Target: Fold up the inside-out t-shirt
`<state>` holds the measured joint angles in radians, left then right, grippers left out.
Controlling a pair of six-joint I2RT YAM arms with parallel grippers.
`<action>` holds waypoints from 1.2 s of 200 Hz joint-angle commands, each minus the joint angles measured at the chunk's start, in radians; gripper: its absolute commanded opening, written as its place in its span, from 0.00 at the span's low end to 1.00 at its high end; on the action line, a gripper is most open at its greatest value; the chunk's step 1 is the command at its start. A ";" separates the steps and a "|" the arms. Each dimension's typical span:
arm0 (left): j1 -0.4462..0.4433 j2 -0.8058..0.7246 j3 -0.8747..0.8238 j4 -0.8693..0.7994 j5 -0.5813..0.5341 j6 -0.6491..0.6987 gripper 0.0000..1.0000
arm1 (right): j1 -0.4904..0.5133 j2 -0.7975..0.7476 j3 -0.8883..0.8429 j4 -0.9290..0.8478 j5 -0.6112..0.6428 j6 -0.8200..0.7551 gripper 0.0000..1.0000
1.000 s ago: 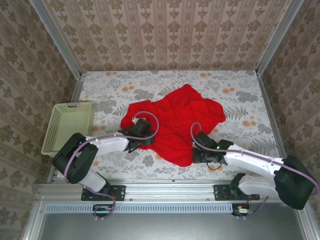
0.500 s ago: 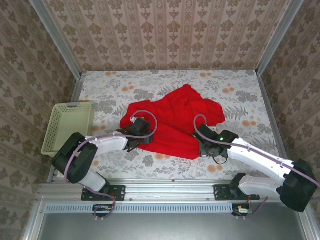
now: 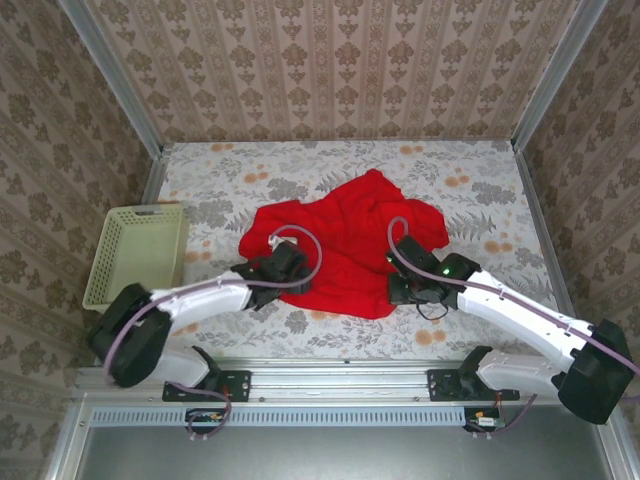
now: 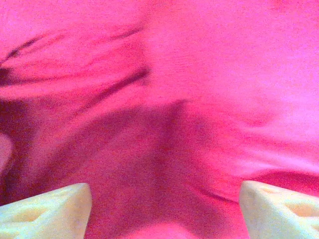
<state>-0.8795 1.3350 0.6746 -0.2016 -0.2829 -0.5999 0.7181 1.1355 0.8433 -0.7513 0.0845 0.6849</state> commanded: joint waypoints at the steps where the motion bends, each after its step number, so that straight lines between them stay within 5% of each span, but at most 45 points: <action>1: -0.108 -0.132 0.016 0.039 -0.047 0.076 0.82 | -0.001 0.031 0.037 0.164 -0.127 0.046 0.02; 48: -0.264 -0.091 -0.075 0.411 0.071 0.074 0.83 | 0.000 0.111 0.094 0.303 -0.152 0.108 0.00; 90: -0.285 0.028 -0.082 0.588 0.130 0.037 0.79 | -0.002 0.127 0.114 0.342 -0.142 0.140 0.00; 114: -0.282 0.076 -0.069 0.581 0.117 0.020 0.68 | -0.004 0.117 0.102 0.350 -0.136 0.148 0.00; 183: -0.279 0.058 -0.104 0.490 0.091 0.039 0.12 | -0.100 0.079 0.095 0.229 -0.110 0.052 0.00; 240: -0.281 0.049 -0.102 0.472 0.101 0.051 0.00 | -0.159 0.044 0.091 0.094 -0.125 -0.056 0.03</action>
<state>-1.1580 1.3899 0.5697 0.2989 -0.1799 -0.5644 0.5854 1.2270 0.9302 -0.5694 -0.0364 0.6952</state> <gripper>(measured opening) 0.060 0.065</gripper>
